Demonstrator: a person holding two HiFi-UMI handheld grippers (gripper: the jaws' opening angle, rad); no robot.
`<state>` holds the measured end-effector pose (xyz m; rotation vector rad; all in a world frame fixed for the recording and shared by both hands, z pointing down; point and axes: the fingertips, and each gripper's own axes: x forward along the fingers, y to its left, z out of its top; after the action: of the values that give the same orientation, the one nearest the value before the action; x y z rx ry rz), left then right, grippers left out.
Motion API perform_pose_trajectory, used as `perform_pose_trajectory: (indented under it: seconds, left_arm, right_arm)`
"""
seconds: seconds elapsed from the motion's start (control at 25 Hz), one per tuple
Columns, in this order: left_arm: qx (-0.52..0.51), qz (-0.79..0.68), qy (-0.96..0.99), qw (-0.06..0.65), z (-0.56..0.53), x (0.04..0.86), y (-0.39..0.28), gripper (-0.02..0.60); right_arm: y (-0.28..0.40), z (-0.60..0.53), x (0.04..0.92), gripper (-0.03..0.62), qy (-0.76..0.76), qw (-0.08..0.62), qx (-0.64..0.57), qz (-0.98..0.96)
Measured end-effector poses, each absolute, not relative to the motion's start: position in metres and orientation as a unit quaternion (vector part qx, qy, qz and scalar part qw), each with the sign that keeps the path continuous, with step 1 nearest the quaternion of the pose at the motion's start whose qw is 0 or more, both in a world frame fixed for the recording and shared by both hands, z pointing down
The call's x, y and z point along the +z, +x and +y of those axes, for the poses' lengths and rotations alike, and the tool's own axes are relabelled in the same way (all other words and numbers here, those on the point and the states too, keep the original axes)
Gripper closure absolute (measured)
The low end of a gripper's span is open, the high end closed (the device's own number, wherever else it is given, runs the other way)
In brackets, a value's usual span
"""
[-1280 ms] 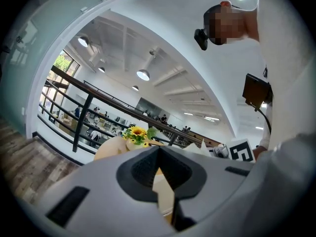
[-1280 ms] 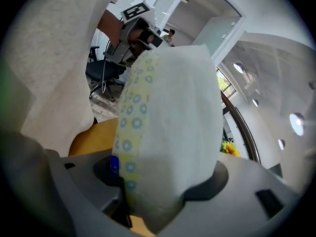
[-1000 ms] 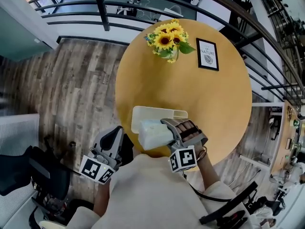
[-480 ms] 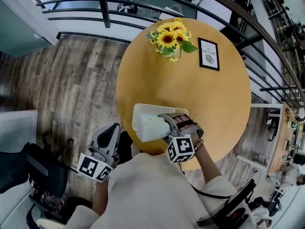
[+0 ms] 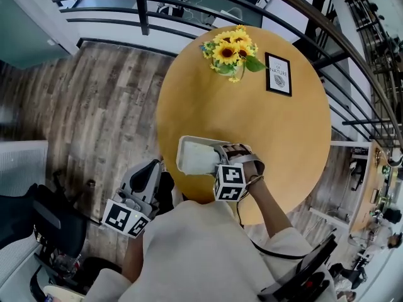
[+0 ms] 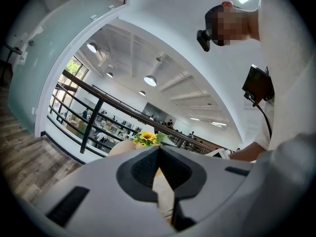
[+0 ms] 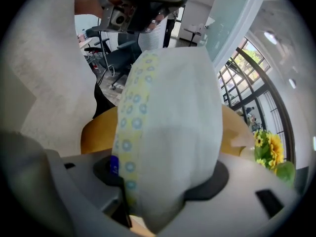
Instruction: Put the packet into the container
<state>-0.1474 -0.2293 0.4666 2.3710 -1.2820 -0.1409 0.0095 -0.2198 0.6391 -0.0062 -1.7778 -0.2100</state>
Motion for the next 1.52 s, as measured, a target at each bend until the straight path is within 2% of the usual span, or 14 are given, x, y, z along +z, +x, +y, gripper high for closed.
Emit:
perform_pose_trajectory:
  seconds: [0.28, 0.72, 1.52]
  left_arm:
    - [-0.054, -0.471, 0.852, 0.222, -0.228, 0.467, -0.157, 0.577]
    - [-0.059, -0.470, 0.853, 0.219, -0.230, 0.463, -0.160, 0.577]
    - [-0.054, -0.470, 0.852, 0.222, -0.224, 0.466, -0.161, 0.577]
  right_arm:
    - [0.006, -0.221, 0.665, 0.276, -0.005, 0.641, -0.045, -0.767]
    - [0.008, -0.219, 0.661, 0.276, -0.007, 0.642, -0.019, -0.766]
    - [0.012, -0.220, 0.633, 0.220, -0.040, 0.622, -0.001, -0.782]
